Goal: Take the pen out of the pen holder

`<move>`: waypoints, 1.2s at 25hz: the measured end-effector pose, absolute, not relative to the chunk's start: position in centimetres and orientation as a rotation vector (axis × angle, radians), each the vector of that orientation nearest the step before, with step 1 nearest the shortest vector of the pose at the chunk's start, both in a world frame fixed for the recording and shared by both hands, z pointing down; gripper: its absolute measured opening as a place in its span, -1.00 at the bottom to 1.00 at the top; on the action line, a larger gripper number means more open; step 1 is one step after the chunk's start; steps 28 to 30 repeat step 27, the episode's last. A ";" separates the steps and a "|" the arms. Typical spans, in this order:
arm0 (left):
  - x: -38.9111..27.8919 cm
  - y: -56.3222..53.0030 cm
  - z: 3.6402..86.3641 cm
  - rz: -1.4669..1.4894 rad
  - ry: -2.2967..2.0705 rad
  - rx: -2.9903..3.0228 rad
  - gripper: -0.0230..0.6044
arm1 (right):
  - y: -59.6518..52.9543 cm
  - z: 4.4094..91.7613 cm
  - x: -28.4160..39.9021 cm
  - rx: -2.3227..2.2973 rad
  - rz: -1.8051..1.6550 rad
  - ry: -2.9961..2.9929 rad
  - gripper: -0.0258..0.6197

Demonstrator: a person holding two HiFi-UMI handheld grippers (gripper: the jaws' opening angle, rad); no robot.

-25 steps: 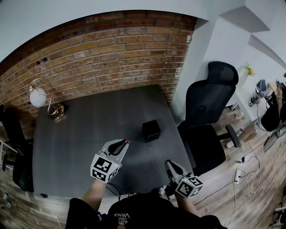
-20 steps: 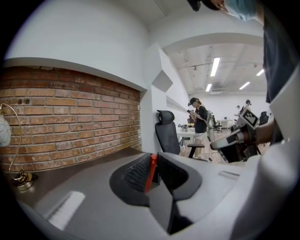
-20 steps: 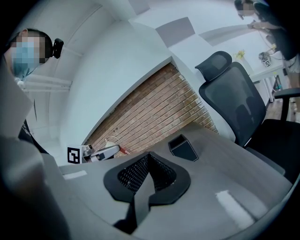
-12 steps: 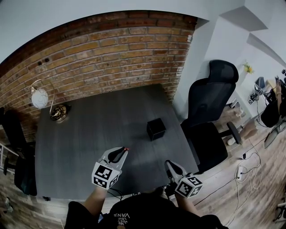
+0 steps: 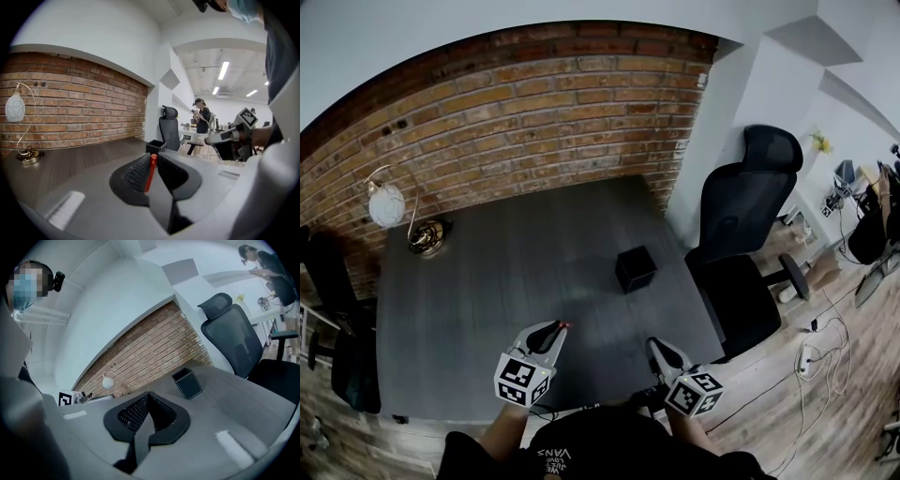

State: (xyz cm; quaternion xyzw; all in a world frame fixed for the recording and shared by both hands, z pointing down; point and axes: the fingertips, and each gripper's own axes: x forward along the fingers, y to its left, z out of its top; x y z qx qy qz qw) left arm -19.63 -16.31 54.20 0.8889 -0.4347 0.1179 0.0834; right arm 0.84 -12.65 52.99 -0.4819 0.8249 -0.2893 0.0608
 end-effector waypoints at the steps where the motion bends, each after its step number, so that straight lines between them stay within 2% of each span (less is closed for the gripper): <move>1: -19.8 -16.1 54.3 0.350 -1.298 2.650 -0.59 | -12.6 53.1 0.8 -1.466 -0.872 2.494 -0.92; 30: -19.7 -14.4 55.3 0.326 -1.299 2.605 -0.59 | -12.6 53.9 1.3 -1.528 -0.868 2.488 -0.92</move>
